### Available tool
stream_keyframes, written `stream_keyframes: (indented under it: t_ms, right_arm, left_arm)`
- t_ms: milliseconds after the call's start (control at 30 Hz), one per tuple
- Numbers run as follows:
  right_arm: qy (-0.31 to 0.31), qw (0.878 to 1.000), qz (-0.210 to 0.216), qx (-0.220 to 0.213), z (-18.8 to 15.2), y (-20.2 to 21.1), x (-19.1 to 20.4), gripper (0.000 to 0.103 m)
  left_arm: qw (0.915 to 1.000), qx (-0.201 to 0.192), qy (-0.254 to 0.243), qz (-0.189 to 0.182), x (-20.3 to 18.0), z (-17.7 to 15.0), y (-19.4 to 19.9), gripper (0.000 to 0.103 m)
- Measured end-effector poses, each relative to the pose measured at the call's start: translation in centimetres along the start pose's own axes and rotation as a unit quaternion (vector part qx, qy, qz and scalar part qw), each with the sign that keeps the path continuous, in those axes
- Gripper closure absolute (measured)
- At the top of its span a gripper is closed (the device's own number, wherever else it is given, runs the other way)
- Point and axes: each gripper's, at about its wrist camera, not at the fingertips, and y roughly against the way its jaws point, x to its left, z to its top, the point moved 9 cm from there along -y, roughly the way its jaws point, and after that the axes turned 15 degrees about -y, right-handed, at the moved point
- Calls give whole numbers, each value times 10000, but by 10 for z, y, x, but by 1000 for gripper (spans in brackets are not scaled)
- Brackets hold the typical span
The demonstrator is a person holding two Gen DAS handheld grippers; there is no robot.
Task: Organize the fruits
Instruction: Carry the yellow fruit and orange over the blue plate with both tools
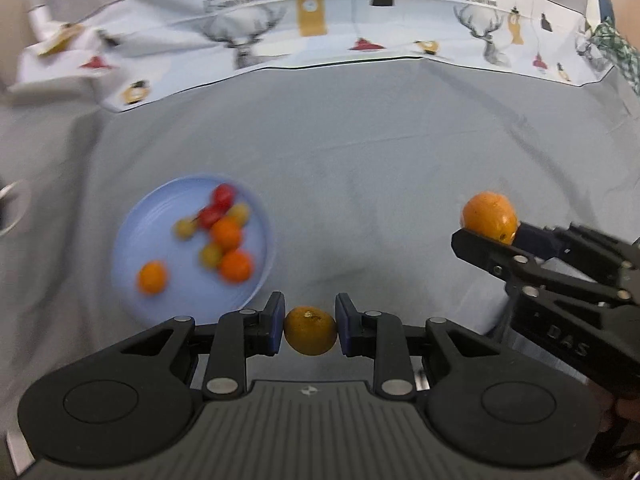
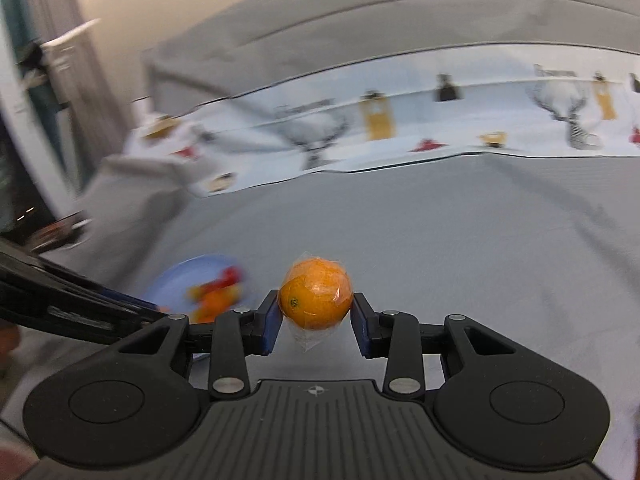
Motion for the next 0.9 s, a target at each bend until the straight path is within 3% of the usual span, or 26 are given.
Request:
stream_keyframes:
  t_ms: [167,333,500,900]
  right_arm:
    - [612,9971,449,99,-31,32,65,64]
    - [1151,9914,594,161,-56,51,105,64]
    - [1349,9895,523,12,-66,69,121,64]
    - [1578,9867,364,-144,-72,83,130,64]
  left_arm:
    - [9989,-175,341,279,22,-50,37,73]
    - [9959,-444,706,360,31,-79,65,73]
    - [9925,-684,978,272,35,-96,85,73]
    - [9890,-990,1086,190,36,-98,100,73]
